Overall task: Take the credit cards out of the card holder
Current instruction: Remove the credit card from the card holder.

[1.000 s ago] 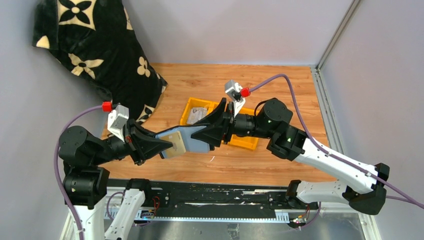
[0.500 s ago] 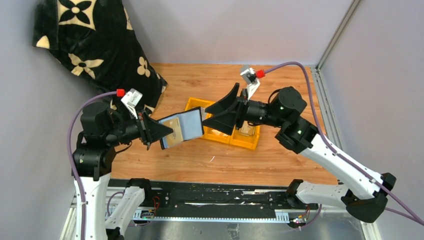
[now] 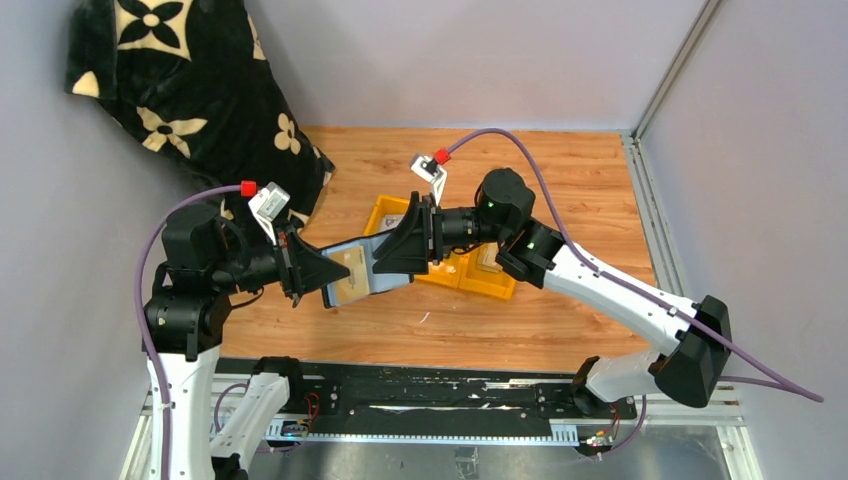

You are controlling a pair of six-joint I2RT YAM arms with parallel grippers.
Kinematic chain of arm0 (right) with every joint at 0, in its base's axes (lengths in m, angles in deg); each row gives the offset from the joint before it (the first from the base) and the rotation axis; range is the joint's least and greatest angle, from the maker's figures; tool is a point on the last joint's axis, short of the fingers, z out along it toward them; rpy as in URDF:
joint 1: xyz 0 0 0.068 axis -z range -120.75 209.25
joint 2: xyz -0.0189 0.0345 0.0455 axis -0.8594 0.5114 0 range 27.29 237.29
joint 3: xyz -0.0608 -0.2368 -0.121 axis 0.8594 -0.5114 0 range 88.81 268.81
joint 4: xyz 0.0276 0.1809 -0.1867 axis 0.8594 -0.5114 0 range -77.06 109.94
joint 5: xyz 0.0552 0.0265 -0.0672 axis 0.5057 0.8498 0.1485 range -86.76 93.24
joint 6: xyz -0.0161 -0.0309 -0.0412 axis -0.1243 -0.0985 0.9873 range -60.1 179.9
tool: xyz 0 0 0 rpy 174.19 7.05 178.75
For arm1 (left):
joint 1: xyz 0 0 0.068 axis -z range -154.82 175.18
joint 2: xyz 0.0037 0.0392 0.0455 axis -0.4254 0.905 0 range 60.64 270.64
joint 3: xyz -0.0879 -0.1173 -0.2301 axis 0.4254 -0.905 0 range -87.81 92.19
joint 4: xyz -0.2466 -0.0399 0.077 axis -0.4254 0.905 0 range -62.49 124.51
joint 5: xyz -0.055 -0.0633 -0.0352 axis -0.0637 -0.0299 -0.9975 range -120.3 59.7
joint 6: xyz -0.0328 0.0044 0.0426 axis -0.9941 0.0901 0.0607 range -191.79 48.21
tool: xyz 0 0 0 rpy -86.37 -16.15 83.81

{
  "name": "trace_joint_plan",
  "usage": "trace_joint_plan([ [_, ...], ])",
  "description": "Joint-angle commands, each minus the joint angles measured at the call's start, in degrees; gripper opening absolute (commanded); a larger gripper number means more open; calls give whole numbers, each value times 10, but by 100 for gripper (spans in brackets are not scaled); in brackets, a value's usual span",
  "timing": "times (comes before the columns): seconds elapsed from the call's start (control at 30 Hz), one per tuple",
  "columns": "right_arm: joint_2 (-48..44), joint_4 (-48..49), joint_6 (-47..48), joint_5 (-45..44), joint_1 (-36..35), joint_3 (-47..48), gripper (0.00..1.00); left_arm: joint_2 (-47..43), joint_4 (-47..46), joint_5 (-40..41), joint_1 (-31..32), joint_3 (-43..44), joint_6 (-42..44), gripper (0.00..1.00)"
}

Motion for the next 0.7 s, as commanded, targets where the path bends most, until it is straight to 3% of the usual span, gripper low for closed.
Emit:
trace_joint_plan([
  [0.0,9,68,-34,36,-9,-13,59,2,-16,-56,0,7,-6,0],
  [0.4,44,87,-40,23,-31,-10,46,-46,-186,-49,-1,-64,-158,0],
  [0.67,71,105,-56,17,-33,3,16,-43,-209,-80,0,-82,-192,15],
])
